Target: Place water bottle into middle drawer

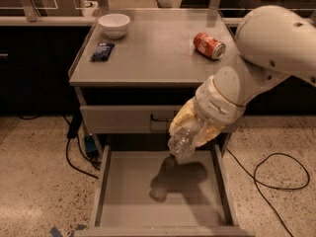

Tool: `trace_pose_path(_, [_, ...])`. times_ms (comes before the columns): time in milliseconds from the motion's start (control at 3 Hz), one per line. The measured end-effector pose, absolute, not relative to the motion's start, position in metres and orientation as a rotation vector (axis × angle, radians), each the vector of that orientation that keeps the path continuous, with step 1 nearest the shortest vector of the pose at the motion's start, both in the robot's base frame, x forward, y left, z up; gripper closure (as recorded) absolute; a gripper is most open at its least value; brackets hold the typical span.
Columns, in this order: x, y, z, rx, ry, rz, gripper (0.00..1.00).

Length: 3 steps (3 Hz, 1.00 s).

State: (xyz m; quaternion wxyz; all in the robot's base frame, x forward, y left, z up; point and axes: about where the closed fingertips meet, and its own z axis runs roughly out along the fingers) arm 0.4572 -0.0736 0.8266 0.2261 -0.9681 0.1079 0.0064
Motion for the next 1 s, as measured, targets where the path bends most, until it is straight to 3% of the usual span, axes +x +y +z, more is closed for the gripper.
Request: trace_pose_path(1000, [0.448,-0.073,0.740,-2.765,0.374,0.054,1.00])
